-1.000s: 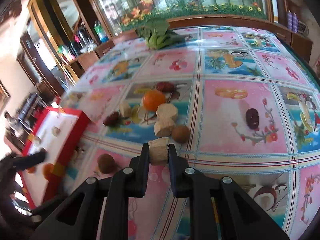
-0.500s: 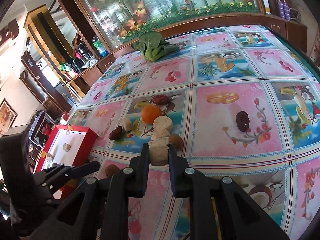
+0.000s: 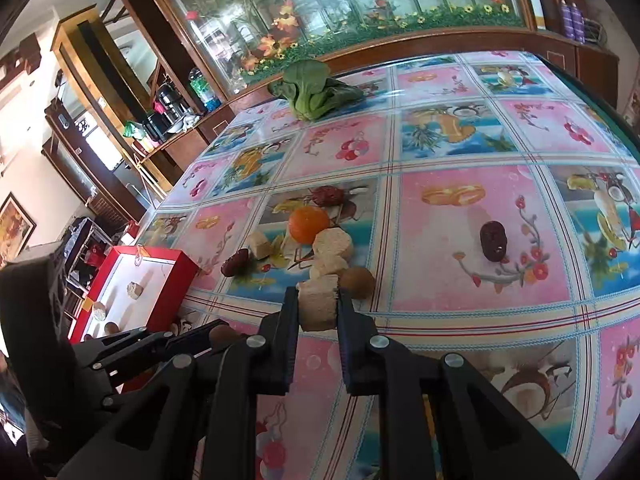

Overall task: Organize fruits
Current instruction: 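Grasp a walnut with the left gripper while the right gripper holds the cube, then carry the walnut and beige cube into the white tray and release both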

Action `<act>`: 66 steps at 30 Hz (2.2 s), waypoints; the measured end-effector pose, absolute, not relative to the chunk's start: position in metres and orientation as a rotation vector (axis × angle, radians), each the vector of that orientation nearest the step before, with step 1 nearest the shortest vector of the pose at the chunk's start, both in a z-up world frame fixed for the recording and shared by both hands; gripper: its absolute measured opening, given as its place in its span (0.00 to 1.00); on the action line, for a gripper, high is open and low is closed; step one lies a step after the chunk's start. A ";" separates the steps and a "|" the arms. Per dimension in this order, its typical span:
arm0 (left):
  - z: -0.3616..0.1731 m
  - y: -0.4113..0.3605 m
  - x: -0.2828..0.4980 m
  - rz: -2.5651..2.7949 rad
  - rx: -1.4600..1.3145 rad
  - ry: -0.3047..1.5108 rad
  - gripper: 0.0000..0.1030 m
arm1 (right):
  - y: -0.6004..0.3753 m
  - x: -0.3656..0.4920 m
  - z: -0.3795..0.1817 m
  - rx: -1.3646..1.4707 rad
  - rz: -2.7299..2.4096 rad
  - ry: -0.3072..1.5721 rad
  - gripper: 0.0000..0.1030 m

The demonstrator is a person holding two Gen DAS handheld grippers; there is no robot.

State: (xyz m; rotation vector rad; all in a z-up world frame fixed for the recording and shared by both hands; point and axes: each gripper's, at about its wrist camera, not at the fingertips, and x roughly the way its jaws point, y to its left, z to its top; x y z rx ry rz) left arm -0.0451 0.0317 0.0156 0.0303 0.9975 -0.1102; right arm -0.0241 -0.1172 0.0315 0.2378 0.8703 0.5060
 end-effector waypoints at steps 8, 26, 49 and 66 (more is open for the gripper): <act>0.039 0.034 -0.070 -0.124 0.013 0.929 0.25 | -0.112 -0.027 0.032 0.205 0.506 0.847 0.16; 0.103 0.108 -0.154 -0.021 -0.057 0.712 0.25 | -0.099 -0.033 0.031 0.152 0.491 0.791 0.15; 0.096 0.211 -0.199 0.206 -0.124 0.654 0.25 | 0.084 -0.083 0.061 0.028 0.835 0.863 0.15; 0.049 0.219 -0.185 0.265 -0.025 0.796 0.25 | 0.111 -0.063 0.039 -0.027 0.725 0.958 0.15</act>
